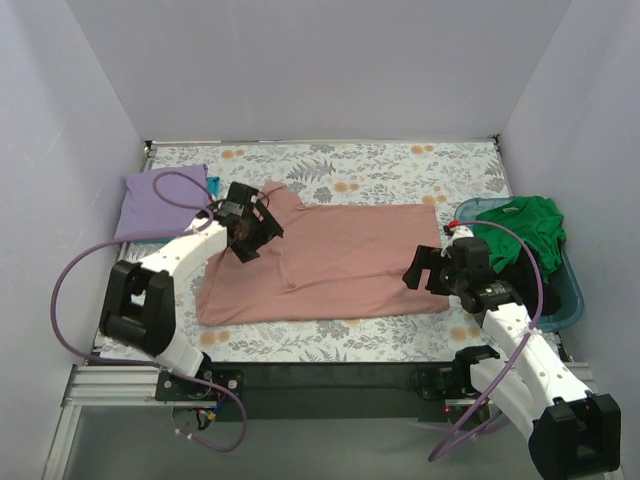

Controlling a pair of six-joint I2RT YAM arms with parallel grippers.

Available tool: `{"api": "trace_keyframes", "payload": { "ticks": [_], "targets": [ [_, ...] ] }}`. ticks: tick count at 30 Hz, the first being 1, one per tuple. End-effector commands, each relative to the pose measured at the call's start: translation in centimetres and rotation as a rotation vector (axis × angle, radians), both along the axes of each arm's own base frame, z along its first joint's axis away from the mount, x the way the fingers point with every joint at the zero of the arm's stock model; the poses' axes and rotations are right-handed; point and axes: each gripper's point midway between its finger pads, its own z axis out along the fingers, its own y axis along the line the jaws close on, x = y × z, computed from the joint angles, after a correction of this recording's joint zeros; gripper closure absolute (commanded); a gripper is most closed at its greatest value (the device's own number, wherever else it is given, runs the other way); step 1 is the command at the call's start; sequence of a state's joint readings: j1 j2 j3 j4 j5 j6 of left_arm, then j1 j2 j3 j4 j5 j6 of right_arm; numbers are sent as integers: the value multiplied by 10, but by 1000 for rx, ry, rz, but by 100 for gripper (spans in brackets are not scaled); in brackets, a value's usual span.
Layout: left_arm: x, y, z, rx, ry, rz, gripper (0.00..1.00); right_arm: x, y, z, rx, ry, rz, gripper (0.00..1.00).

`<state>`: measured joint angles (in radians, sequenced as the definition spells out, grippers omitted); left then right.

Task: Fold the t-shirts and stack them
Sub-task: Fold the tshirt

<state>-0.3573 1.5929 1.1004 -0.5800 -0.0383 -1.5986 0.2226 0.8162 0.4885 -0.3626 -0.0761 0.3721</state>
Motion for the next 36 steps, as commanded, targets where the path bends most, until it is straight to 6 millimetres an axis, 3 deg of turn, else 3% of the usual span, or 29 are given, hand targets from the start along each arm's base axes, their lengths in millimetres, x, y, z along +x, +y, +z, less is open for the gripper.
{"api": "trace_keyframes", "payload": {
  "ticks": [1,5,8,15,19,23,26,30,33,34,36],
  "targets": [
    [-33,9,-5,-28,-7,18,23,6,19,3,-9,-10,60,1],
    [-64,25,-34,6,53,58,22,10,20,-14,-44,41,48,2],
    [-85,36,-50,25,99,98,23,0,18,-34,-42,116,17,2],
    [-127,59,-65,65,153,160,22,-48,0,-78,-48,277,-92,2],
    [-139,66,-61,79,160,183,22,-63,-13,-77,-49,275,-180,2],
    [-143,69,-47,68,124,190,22,-52,-6,-45,21,170,-172,2],
    [-124,70,-21,80,48,197,22,-39,-3,-13,22,78,-133,2],
    [-76,57,24,88,-92,106,22,-18,6,29,21,-3,-71,1],
    [-27,39,51,81,-164,75,16,0,13,46,23,-36,-50,2],
    [-4,29,51,99,-165,20,16,4,13,48,14,-42,-49,2],
    [23,18,51,116,-166,-38,16,13,14,48,-3,-36,-47,2]
  ]
}}
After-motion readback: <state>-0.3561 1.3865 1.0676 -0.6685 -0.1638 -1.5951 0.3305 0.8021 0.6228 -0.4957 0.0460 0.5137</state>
